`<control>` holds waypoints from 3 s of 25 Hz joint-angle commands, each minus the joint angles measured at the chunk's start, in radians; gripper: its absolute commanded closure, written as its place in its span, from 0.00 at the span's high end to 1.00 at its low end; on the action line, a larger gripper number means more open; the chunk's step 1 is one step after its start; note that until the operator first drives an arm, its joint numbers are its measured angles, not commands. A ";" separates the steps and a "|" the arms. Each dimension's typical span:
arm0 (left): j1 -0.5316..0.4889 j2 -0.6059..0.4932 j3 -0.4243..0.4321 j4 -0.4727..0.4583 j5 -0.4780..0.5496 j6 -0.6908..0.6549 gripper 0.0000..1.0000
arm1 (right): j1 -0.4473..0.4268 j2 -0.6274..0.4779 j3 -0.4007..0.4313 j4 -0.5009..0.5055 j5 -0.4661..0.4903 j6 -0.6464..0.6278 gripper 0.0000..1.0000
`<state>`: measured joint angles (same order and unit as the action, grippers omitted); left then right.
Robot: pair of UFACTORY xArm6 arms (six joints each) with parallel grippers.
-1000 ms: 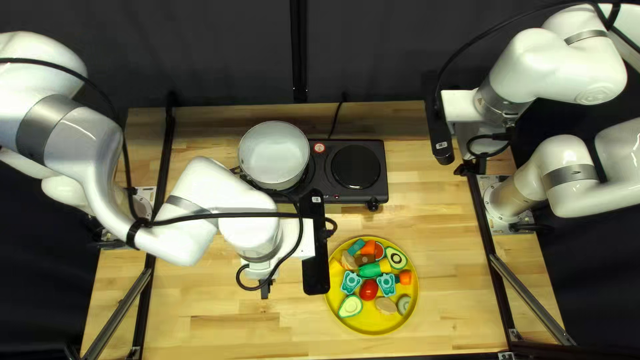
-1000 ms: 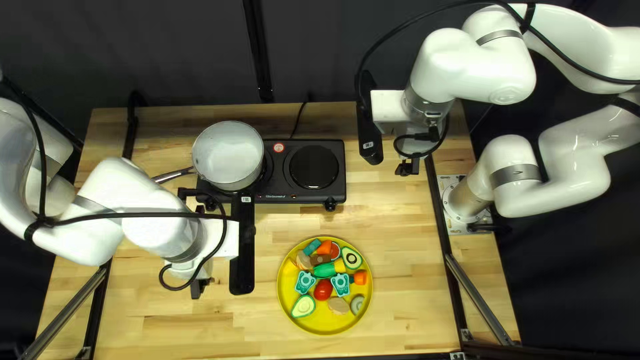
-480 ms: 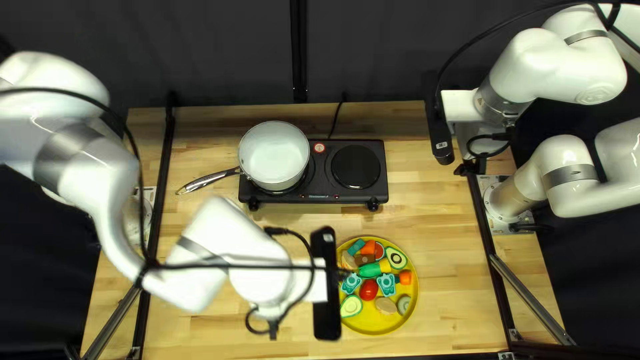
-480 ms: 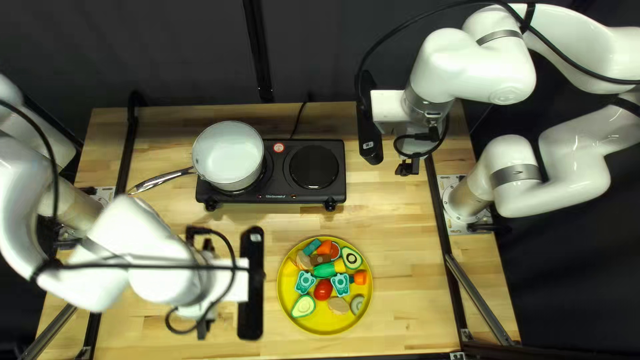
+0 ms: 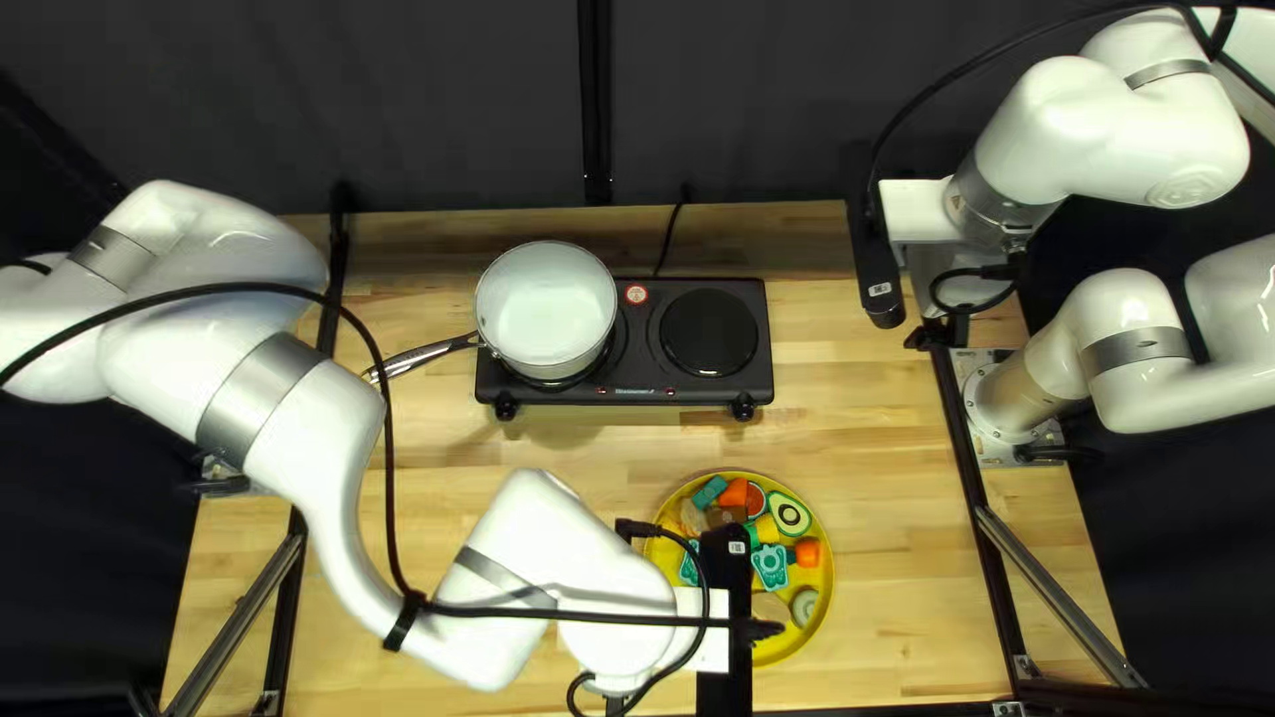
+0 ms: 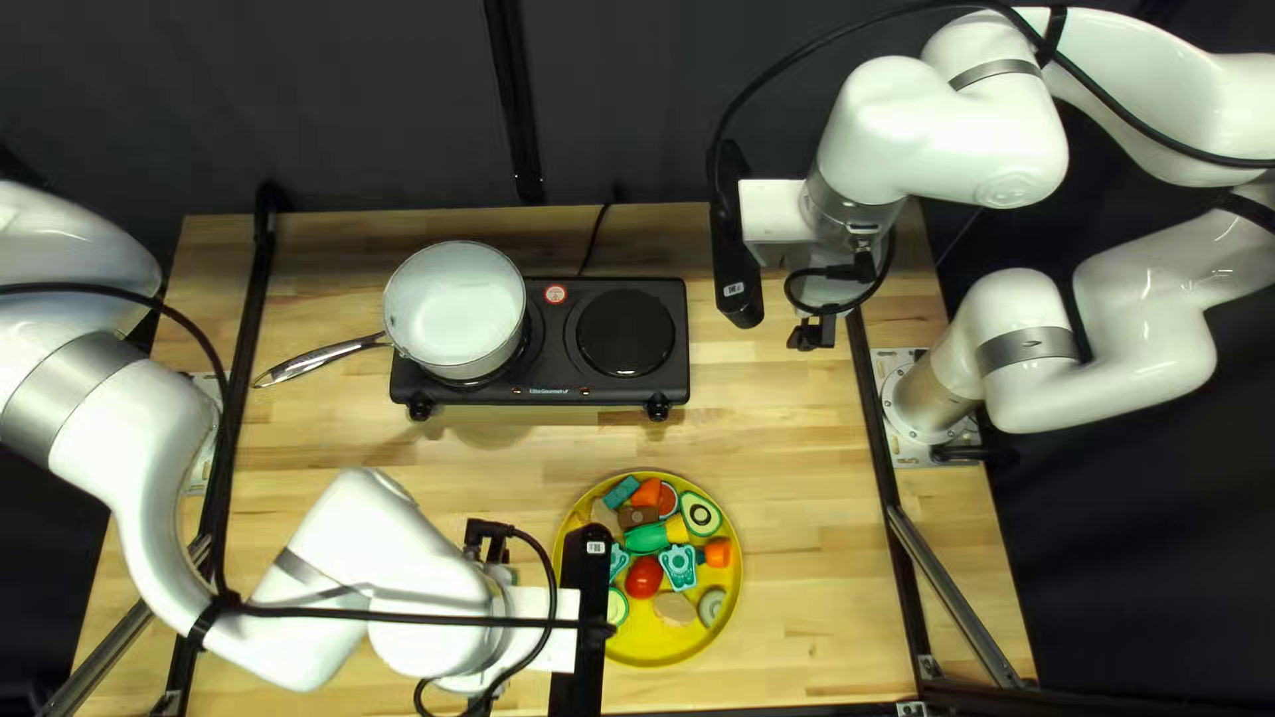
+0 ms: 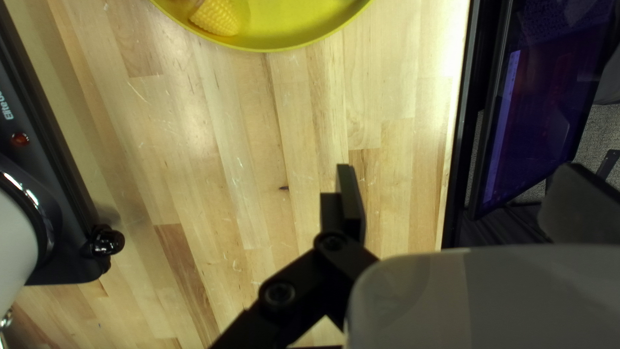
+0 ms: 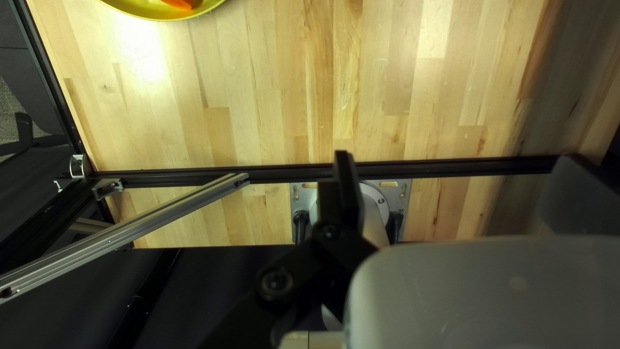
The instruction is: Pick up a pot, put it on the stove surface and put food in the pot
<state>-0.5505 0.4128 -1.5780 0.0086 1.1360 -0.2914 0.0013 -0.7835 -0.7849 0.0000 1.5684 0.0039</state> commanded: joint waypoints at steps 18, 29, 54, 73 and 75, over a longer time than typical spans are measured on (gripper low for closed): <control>0.055 0.203 -0.111 0.019 -0.045 0.453 1.00 | 0.000 0.000 0.000 0.000 0.000 0.000 1.00; 0.062 0.193 0.045 0.063 -0.200 0.494 0.00 | 0.000 0.000 0.000 0.000 0.000 0.000 1.00; 0.092 0.213 0.090 0.103 -0.306 0.560 0.00 | 0.000 0.000 0.000 0.000 0.000 0.000 1.00; 0.095 0.219 0.119 0.105 -0.362 0.579 0.00 | 0.000 0.000 0.000 0.000 0.000 0.000 1.00; 0.098 0.222 0.124 0.101 -0.373 0.582 0.00 | 0.000 0.000 0.000 0.000 0.000 0.000 1.00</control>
<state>-0.4547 0.6325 -1.4585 0.1130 0.7731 0.2882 0.0013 -0.7835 -0.7849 0.0000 1.5684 0.0039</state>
